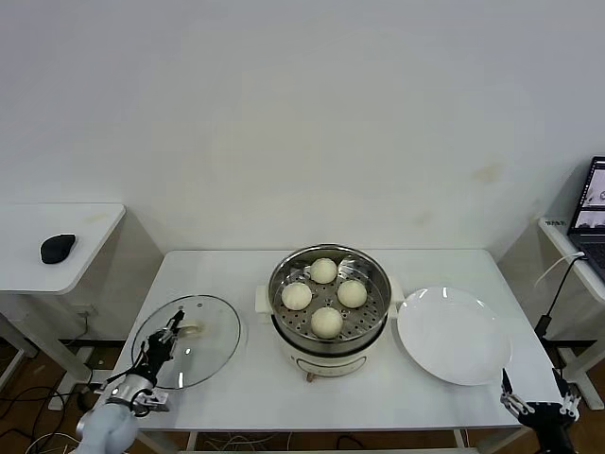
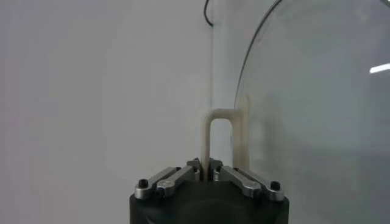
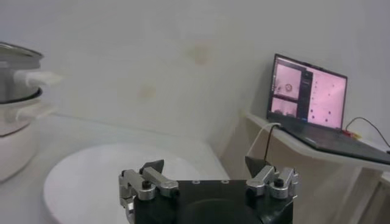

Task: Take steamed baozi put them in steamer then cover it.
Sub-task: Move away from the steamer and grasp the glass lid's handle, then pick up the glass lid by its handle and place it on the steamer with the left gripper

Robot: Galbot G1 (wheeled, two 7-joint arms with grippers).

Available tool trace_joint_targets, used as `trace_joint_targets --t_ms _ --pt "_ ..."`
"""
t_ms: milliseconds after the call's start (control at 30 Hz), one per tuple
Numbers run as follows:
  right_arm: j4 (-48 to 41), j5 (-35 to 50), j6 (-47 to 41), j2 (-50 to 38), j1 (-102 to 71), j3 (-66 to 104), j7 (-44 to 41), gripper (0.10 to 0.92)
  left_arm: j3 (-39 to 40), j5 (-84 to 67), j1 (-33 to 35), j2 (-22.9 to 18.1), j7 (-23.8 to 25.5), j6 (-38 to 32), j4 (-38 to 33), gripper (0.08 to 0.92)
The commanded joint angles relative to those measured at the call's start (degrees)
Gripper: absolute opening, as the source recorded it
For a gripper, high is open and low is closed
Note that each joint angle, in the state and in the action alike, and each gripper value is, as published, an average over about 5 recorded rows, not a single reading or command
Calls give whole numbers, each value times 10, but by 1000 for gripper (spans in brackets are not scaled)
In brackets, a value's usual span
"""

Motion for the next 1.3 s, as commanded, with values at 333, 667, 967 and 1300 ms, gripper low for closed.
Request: trace_joint_targets --t_ms 333,667,967,1300 --pt "-4 -16 7 -3 -2 -44 -2 823 -119 -168 127 109 144 84 -335 146" --pt "-8 -49 15 4 5 -75 1 823 116 -136 -23 121 188 237 -401 146" --pt "-15 -74 14 21 17 -98 10 823 246 -72 -144 57 261 331 -383 146" --pt "-27 -102 18 26 22 -108 20 823 300 39 -190 -72 306 347 -324 146"
